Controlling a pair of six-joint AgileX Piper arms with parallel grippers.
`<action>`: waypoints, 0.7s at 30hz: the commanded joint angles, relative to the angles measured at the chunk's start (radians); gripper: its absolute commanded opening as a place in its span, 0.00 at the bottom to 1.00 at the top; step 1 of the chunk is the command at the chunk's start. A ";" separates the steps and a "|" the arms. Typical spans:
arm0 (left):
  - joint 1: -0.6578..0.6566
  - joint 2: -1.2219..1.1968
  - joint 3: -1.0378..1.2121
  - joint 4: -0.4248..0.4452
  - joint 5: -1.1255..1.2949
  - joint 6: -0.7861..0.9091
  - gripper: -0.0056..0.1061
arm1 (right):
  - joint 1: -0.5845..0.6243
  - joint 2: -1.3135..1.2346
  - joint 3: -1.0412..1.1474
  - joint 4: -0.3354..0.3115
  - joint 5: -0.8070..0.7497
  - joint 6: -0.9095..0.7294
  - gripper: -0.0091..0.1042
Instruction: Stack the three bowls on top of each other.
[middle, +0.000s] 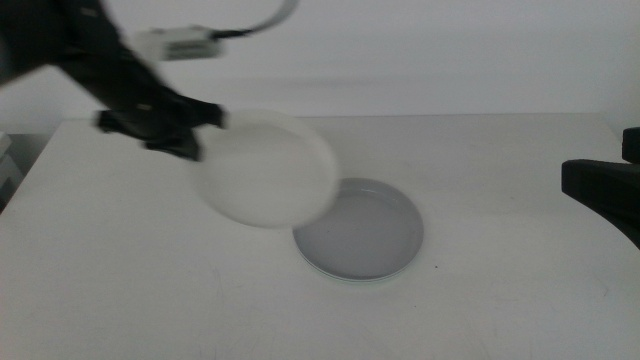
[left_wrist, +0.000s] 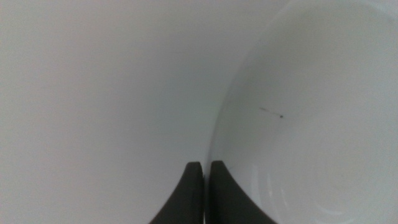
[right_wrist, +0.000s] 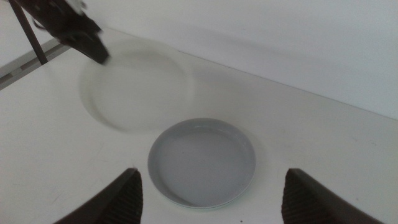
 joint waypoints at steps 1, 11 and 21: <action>-0.075 -0.040 -0.023 -0.020 -0.067 -0.042 0.05 | -0.008 -0.004 -0.024 0.012 -0.069 -0.016 0.58; -0.262 0.097 -0.024 -0.023 -0.214 -0.112 0.05 | -0.008 -0.004 -0.024 0.012 -0.069 -0.016 0.58; -0.268 0.165 -0.024 -0.023 -0.290 -0.142 0.33 | -0.008 -0.004 -0.024 0.012 -0.069 -0.016 0.58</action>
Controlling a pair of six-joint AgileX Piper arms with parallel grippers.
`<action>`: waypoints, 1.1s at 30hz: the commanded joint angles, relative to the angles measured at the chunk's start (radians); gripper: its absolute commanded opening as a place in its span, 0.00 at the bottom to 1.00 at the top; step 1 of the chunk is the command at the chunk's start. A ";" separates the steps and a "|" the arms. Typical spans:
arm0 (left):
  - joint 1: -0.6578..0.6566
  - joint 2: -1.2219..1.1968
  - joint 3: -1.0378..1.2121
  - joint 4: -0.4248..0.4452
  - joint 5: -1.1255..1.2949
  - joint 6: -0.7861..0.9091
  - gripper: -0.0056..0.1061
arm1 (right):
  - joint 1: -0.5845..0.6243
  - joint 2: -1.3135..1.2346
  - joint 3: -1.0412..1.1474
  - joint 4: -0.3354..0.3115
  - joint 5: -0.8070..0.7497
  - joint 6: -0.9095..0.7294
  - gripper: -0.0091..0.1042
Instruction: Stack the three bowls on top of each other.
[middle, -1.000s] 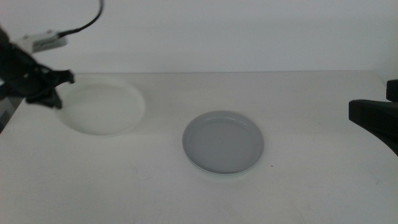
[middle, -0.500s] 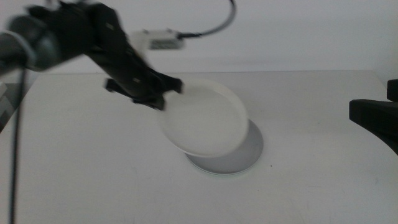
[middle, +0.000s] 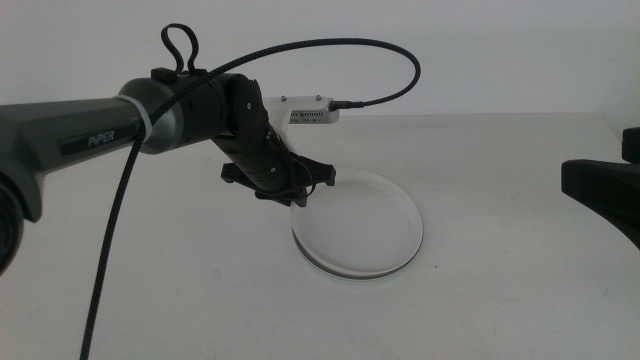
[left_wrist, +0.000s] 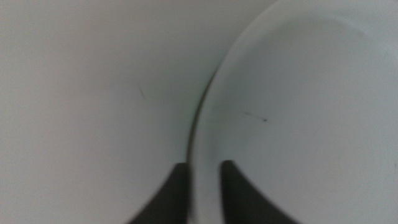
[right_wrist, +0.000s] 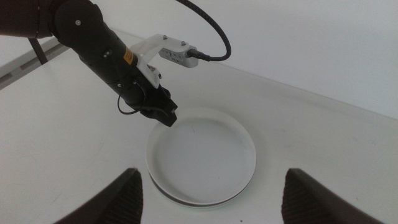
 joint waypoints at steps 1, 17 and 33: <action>-0.003 -0.062 -0.025 -0.018 -0.038 -0.011 0.43 | -0.008 -0.004 -0.024 0.012 -0.068 -0.016 0.58; 0.193 -0.375 -0.027 0.152 0.078 0.051 0.99 | -0.008 -0.004 -0.024 0.012 -0.068 -0.017 0.58; 0.258 -0.516 -0.027 0.194 0.116 0.049 0.99 | -0.008 -0.004 -0.024 0.012 -0.068 -0.016 0.58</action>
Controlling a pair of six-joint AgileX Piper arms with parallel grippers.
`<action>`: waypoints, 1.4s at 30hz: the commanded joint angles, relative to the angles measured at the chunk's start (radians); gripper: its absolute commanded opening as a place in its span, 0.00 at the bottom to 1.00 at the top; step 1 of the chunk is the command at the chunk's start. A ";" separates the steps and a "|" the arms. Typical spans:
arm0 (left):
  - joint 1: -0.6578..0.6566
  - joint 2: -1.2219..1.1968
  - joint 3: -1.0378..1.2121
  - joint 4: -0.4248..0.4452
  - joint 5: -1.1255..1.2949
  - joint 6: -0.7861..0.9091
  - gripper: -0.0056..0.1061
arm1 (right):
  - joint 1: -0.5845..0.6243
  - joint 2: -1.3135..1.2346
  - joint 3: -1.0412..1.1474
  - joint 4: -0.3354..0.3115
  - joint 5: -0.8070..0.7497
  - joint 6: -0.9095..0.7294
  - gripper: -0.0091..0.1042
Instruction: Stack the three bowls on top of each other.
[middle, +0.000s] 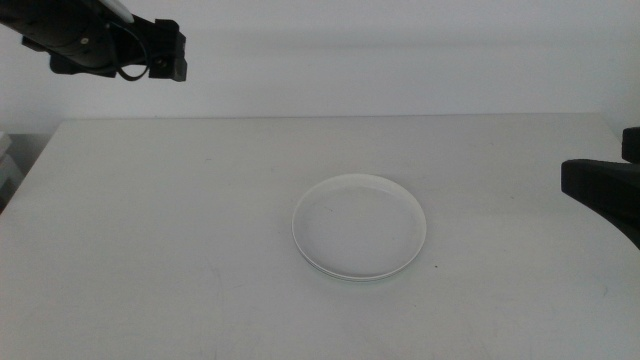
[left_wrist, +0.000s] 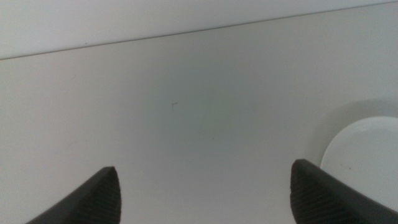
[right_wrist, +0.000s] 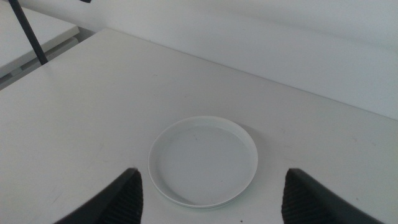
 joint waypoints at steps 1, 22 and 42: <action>0.002 -0.067 -0.027 0.002 -0.022 -0.012 0.99 | -0.008 -0.004 -0.024 0.012 -0.067 -0.016 0.58; 0.002 -0.193 -0.025 0.046 0.063 -0.006 0.99 | -0.065 0.353 -0.254 -0.060 -0.122 0.213 0.58; -0.002 -0.769 0.690 0.031 -0.425 -0.009 0.99 | -0.385 -0.028 0.081 -0.073 -0.191 -0.030 0.58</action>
